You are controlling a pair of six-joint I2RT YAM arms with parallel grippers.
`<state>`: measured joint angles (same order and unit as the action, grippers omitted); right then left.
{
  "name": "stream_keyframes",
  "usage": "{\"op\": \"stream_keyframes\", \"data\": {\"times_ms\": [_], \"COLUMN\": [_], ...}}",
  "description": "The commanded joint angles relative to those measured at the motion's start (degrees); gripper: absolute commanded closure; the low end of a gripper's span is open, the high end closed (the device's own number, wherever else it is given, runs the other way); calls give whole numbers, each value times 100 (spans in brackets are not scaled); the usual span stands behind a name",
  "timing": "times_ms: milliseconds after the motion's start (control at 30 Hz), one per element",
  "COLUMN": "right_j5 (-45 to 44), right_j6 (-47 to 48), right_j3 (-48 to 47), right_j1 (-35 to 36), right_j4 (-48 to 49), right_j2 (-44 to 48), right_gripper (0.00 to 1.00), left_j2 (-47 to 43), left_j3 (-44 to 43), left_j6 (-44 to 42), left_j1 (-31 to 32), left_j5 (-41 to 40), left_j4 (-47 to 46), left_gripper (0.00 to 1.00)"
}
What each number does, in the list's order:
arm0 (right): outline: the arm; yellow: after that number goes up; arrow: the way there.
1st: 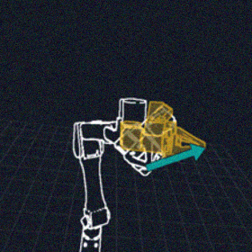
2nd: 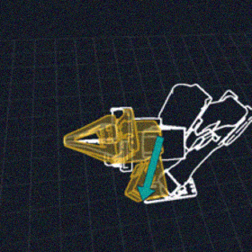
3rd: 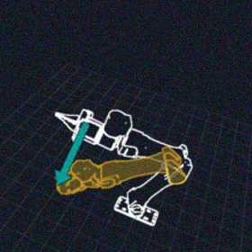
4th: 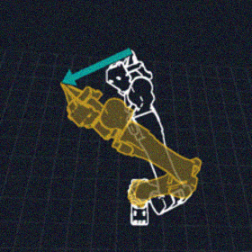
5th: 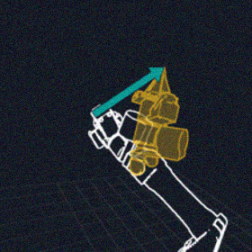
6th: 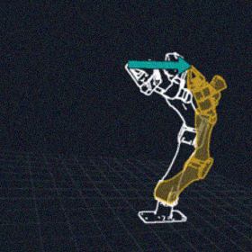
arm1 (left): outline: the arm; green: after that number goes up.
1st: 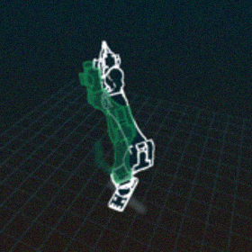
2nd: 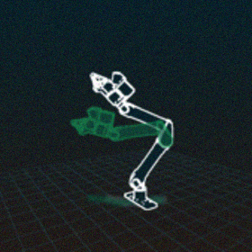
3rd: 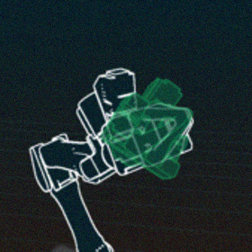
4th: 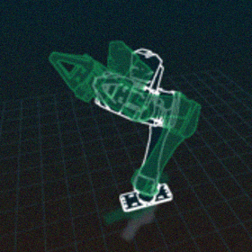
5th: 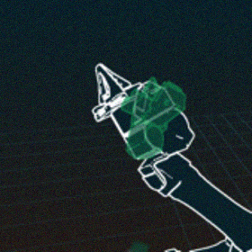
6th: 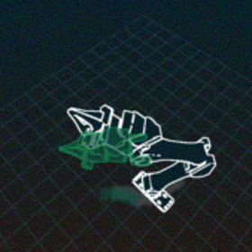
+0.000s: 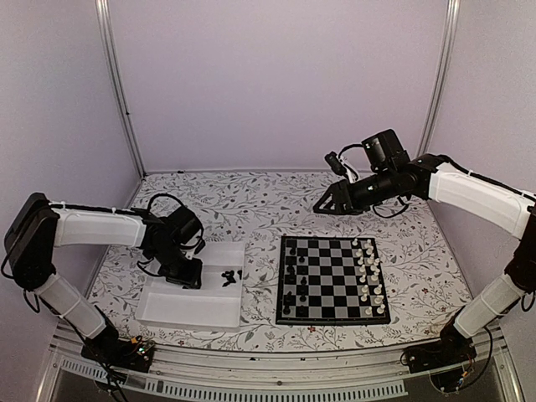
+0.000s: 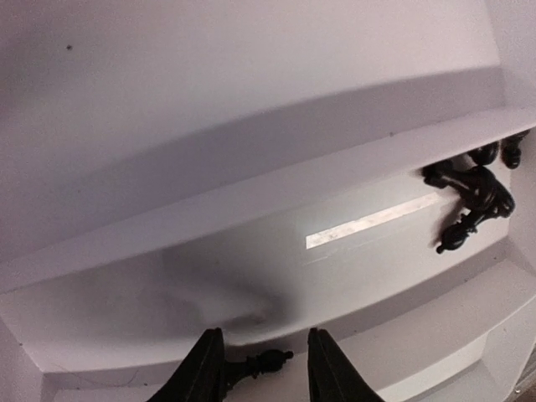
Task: Set up the chess pieces on the board
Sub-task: Pick up the chess piece from the storage box.
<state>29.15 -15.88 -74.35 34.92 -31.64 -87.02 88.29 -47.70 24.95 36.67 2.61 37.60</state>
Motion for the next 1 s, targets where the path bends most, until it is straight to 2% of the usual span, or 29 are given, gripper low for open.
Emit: {"op": "stream_keyframes", "data": {"times_ms": [0, 167, 433, 667, 767, 967], "right_j5": [141, 159, 255, 303, 302, 320], "right_j6": [-32, -38, -56, 8, 61, 76], "right_j3": [39, 38, 130, 165, 174, 225], "right_j1": [42, 47, 49, 59, 59, 59], "right_j4": [134, 147, 241, 259, 238, 220], "right_j2": [-67, -104, -178, -205, -210, -203], "right_gripper": [52, 52, 52, 52, 52, 52], "left_j2": [-23, -191, -651, -74, 9, 216], "left_j3": [120, 173, -183, 92, 176, 138], "left_j6": [250, 381, 677, 787, 758, 488], "left_j1": [-71, -72, -93, -142, -142, -124], "left_j5": [169, 165, -650, -43, 149, 312], "left_j4": [231, 520, 1320, 1397, 1190, 908], "left_gripper": [63, 61, 55, 55, 57, 70]}}
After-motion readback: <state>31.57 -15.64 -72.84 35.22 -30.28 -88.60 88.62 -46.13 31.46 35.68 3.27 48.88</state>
